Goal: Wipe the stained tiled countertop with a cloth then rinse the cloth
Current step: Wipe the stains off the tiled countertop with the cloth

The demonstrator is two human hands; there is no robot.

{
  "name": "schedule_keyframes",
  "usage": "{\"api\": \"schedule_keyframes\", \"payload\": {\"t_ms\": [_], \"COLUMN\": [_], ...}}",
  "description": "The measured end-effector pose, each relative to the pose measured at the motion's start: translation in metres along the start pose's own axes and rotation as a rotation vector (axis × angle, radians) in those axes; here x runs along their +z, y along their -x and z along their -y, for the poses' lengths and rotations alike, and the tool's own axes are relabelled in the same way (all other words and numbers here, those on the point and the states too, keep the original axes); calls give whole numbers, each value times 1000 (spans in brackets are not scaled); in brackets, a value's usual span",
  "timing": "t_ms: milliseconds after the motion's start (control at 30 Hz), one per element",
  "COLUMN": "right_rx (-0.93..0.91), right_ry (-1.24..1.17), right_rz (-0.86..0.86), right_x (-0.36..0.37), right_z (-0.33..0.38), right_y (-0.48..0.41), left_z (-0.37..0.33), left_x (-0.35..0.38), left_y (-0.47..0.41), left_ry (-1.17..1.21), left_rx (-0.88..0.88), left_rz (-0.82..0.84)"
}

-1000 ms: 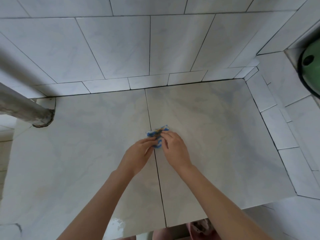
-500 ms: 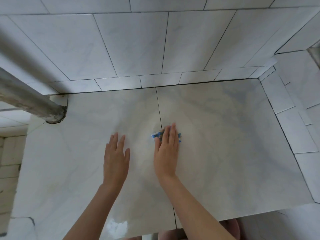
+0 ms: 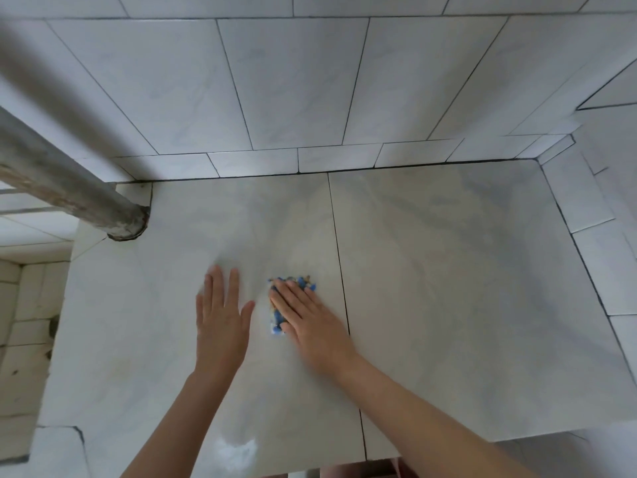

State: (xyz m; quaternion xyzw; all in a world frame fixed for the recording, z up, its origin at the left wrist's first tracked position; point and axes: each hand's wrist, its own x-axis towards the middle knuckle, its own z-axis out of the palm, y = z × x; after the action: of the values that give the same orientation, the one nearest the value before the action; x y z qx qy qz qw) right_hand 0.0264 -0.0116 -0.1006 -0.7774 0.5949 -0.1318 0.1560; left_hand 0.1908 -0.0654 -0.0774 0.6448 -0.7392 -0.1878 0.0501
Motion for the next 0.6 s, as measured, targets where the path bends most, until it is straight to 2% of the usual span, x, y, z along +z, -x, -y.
{"api": "schedule_keyframes", "payload": {"t_ms": [67,233,333,500,600], "right_rx": [17,254,280,-140,-288], "right_ry": [50,200,199,155,73], "right_rz": [17,102,137,140,174], "right_x": [-9,-50,-47,-17,-17], "right_z": [-24,-100,-101,-45,-20], "right_y": [-18,-110,-127,-68,-1], "left_z": [2,3,3,7,8], "left_x": [1,2,2,3,2], "left_y": [0,-1,-2,-3,-4], "left_ry": [-11,-3,19,23,33], "left_rx": [19,16,22,26,15], "left_rz": [-4,-12,-13,-33,-27]}}
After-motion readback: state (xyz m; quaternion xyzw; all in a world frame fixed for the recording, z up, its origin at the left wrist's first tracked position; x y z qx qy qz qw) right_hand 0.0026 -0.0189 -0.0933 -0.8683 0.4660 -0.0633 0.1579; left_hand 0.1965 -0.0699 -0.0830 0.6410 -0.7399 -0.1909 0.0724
